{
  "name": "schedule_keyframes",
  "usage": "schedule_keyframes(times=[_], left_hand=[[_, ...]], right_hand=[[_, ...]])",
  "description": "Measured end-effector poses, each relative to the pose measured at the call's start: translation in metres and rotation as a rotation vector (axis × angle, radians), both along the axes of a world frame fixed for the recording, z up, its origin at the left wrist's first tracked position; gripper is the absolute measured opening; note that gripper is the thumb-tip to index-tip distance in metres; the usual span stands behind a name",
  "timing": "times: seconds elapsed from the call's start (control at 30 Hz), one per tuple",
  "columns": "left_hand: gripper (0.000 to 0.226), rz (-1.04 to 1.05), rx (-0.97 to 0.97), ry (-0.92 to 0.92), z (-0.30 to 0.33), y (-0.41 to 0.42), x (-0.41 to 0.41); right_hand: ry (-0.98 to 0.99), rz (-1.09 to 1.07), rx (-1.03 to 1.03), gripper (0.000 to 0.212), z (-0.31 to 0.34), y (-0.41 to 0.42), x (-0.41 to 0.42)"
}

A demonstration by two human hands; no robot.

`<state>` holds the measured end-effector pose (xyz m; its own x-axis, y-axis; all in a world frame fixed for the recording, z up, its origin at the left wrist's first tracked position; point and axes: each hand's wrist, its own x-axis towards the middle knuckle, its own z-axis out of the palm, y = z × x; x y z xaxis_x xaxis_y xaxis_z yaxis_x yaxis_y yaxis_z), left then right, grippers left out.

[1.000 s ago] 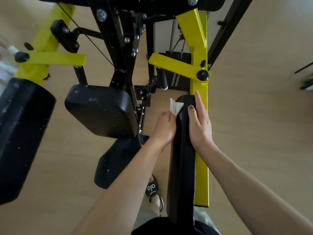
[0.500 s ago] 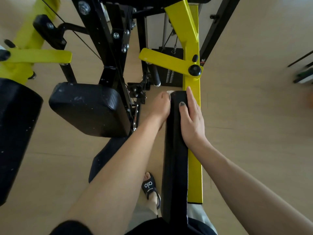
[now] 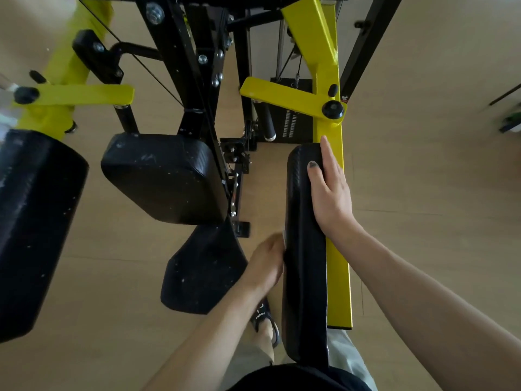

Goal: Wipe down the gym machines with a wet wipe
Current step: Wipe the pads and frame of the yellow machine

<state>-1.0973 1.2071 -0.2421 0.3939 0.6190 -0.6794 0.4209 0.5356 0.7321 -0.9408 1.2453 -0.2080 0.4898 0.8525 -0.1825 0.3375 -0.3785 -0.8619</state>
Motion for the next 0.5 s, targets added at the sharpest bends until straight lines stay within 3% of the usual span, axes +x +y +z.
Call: schedule_keyframes(times=[0.13, 0.33, 0.5], left_hand=[[0.034, 0.13, 0.095, -0.142, 0.018, 0.059, 0.037], [0.043, 0.089, 0.079, -0.174, 0.014, 0.096, 0.057], [0.044, 0.112, -0.111, -0.071, -0.008, 0.057, 0.042]], right_hand=[[-0.018, -0.007, 0.014, 0.056, -0.001, 0.001, 0.001], [-0.01, 0.007, 0.02, 0.056, -0.002, -0.001, 0.002], [-0.021, 0.036, 0.02, 0.057, -0.006, 0.0, 0.005]])
